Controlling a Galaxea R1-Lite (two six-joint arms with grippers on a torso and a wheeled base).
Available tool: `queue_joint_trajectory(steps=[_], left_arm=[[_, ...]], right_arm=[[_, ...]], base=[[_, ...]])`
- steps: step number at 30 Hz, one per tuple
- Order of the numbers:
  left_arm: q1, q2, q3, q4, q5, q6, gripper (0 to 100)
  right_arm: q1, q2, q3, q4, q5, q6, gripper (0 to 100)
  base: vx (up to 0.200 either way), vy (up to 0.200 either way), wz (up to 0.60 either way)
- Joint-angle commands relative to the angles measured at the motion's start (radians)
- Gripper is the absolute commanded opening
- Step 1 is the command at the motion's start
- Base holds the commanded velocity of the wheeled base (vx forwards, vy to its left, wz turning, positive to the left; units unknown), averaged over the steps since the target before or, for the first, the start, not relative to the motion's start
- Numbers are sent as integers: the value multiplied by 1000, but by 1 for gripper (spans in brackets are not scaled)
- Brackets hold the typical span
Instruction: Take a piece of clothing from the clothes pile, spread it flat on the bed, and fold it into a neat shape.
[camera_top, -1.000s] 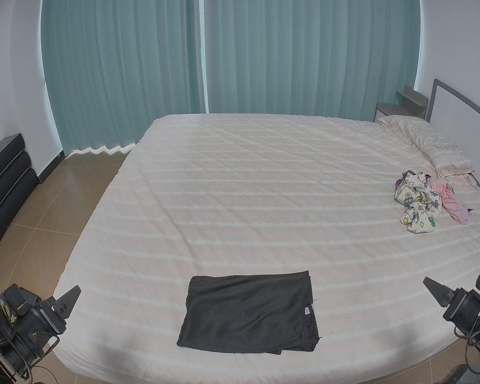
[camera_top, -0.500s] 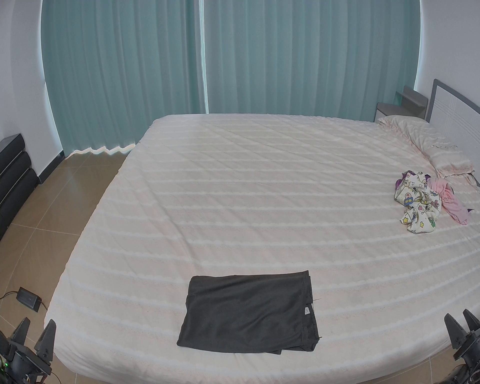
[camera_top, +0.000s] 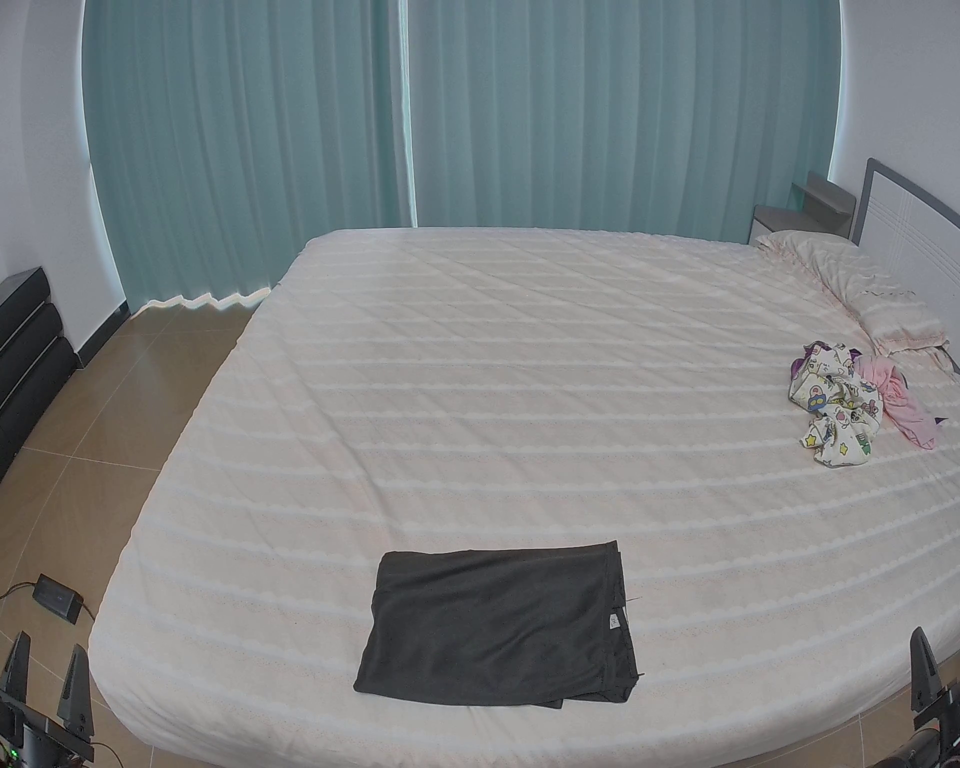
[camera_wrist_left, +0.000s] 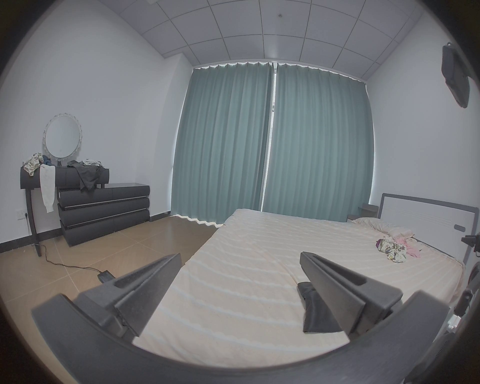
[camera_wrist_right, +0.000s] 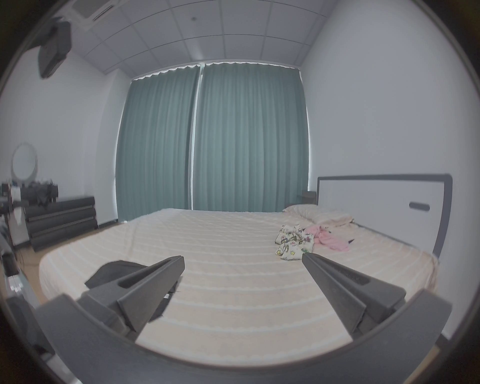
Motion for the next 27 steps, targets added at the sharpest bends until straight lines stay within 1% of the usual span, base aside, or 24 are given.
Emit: queue_joint_trajectory(steps=[1,3,8,9,12,13,14,15,19,21,22,23,24,25,26,27], left_arm=[[2,-22,16,-3,-4,7,100],[2,-22,16,-2,-15,8,100],[2,-22,16,0,-41,11,100],[2,-22,16,1,-58,27,100],[2,-22,16,11,-108,71,100],[2,-22,16,32,-140,96,100],[2,-22,16,35,-143,97,100],[2,-22,16,46,-180,129,100],[0,-22,15,46,-188,134,100],[2,-22,15,46,-190,135,100],[2,-22,15,46,-191,137,100],[2,-22,15,46,-193,137,100],[2,-22,15,46,-193,139,100],[2,-22,15,47,-202,140,100],[0,-22,15,47,-211,142,100],[0,-22,15,47,-213,142,100]], right_arm=[[-2,-26,18,0,7,-83,100],[-2,-25,18,6,10,-109,100],[-2,-23,8,33,10,-114,100],[-2,-23,7,37,11,-114,100],[2,-22,8,35,59,-109,100],[-1,-25,10,32,76,-110,100],[-1,-25,10,32,77,-112,100],[-1,-25,15,21,82,-121,100],[-1,-25,13,26,91,-115,100],[-1,-25,12,35,126,-106,100],[-1,-25,12,35,157,-97,100],[-1,-23,10,35,165,-89,100],[2,-20,10,37,165,-86,100],[7,-2,10,40,143,-84,100],[7,17,8,41,119,-84,100],[5,44,8,44,76,-83,100]], base=[[0,0,0],[0,0,0],[0,0,0],[0,0,0],[0,0,0],[0,0,0],[0,0,0],[0,0,0],[0,0,0],[0,0,0],[0,0,0],[0,0,0],[0,0,0],[0,0,0],[0,0,0],[0,0,0]])
